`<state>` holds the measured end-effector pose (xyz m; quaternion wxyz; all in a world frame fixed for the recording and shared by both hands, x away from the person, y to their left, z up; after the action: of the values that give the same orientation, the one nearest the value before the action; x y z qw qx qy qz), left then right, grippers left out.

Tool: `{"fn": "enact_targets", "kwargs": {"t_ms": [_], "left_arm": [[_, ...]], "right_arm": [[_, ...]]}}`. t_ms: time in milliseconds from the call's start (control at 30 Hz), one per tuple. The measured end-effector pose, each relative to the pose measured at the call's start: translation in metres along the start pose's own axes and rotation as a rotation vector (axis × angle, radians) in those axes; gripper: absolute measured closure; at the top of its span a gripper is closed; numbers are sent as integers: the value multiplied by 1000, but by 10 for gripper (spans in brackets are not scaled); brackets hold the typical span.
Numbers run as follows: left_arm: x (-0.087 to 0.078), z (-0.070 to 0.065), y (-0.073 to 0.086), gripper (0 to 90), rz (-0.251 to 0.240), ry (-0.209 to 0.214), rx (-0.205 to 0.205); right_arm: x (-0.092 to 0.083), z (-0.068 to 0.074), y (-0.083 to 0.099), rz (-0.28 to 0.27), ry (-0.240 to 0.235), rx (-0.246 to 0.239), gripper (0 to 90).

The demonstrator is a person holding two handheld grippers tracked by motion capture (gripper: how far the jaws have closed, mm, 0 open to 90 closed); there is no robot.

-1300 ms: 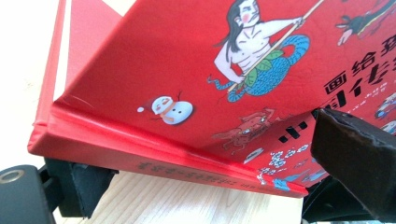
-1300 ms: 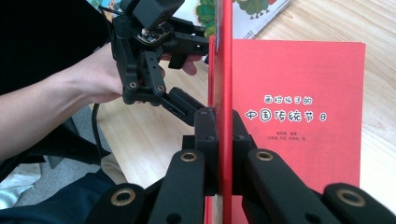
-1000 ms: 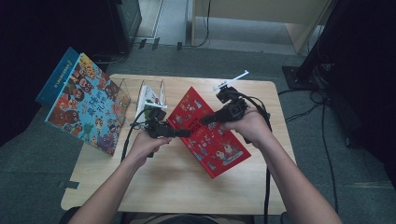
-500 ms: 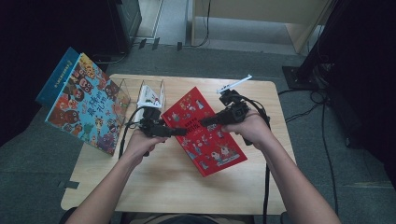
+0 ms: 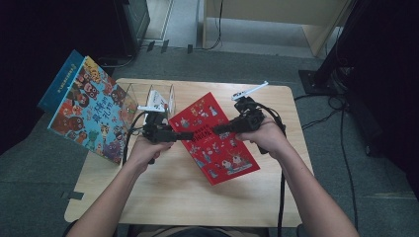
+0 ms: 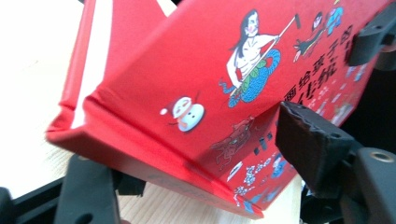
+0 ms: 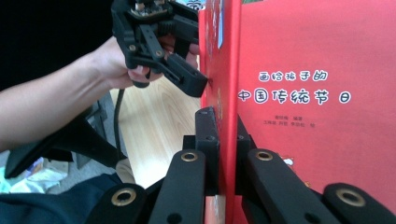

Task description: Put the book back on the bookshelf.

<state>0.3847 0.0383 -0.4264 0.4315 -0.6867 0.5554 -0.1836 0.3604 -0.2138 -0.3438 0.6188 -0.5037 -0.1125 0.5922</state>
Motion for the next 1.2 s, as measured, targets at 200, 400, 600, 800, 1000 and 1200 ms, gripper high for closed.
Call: {"fn": "enact_targets", "kwargs": {"t_ms": [200,400,600,800,1000,1200], "left_arm": [[-7,-1,-4,433,-41,34,-6],[-11,-4,-6,460,-41,60,17],[-14,-9,-16,457,-36,71,54],[-10,-11,-21,409,-16,74,29],[-4,-13,-21,319,-3,110,-8],[-8,-16,-22,440,0,168,10]], "right_arm": [[-2,-6,1,-8,-32,-11,888],[-3,-6,3,-10,-74,-11,889],[-6,-5,3,-39,-126,-12,890],[-8,-5,3,-51,-135,-16,890],[-7,-3,6,-44,-153,-22,889],[-4,-4,9,-18,-151,-45,888]]}}
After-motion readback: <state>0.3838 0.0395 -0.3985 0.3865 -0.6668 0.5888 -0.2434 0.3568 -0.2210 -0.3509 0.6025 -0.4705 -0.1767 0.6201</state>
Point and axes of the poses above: each handheld gripper's, and its own axes: x roughly forward along the jaws, y roughly out of its underside, z roughly to its left, the point moved 3 cm from there along x, roughly forward along the jaws, and after that the axes turned 14 degrees about -z, right-handed, at the moved point
